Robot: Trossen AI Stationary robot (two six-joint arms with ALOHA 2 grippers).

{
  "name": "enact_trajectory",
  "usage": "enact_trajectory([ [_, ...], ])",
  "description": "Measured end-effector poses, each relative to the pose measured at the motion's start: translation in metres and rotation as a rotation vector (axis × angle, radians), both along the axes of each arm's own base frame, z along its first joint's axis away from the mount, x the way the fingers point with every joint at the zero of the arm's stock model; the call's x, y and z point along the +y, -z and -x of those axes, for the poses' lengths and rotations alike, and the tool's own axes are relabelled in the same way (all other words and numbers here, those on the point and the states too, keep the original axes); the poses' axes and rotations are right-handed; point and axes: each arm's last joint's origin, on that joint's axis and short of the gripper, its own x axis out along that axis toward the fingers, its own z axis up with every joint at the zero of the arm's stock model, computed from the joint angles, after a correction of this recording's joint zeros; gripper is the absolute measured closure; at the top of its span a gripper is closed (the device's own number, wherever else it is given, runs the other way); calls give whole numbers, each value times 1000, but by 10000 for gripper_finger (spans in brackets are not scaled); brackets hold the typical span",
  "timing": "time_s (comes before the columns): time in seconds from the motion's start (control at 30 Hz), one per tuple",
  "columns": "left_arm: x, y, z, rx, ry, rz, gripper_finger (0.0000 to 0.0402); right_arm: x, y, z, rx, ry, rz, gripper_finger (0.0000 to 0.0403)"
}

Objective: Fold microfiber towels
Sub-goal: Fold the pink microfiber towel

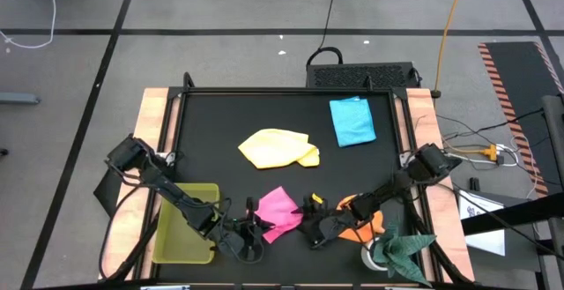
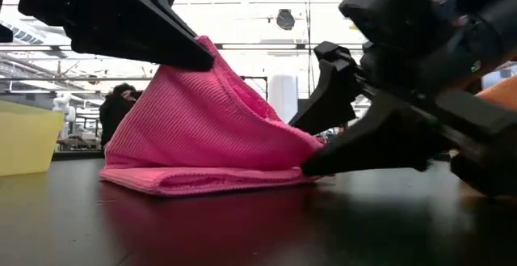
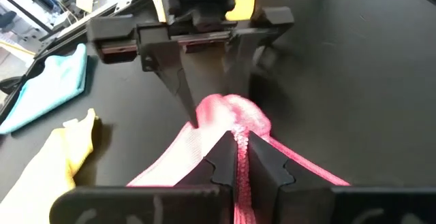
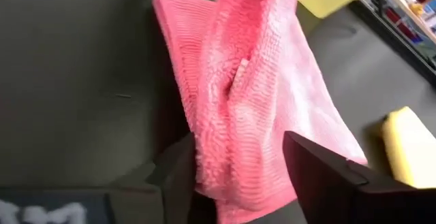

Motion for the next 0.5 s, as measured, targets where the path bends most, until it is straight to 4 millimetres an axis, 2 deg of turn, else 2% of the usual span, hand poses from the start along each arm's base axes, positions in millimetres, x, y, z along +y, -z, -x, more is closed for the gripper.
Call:
enact_trajectory([
  [0.27,0,0,0,0,2,-3,396,-1,-3,-2,-20,10,-44,325],
  [0.4,0,0,0,-1,0,-5,387,-1,-8,-2,-33,17,-61,383],
  [0.5,1,0,0,-9,-15,-25,375,-2,-17,1,-28,37,-85,397],
])
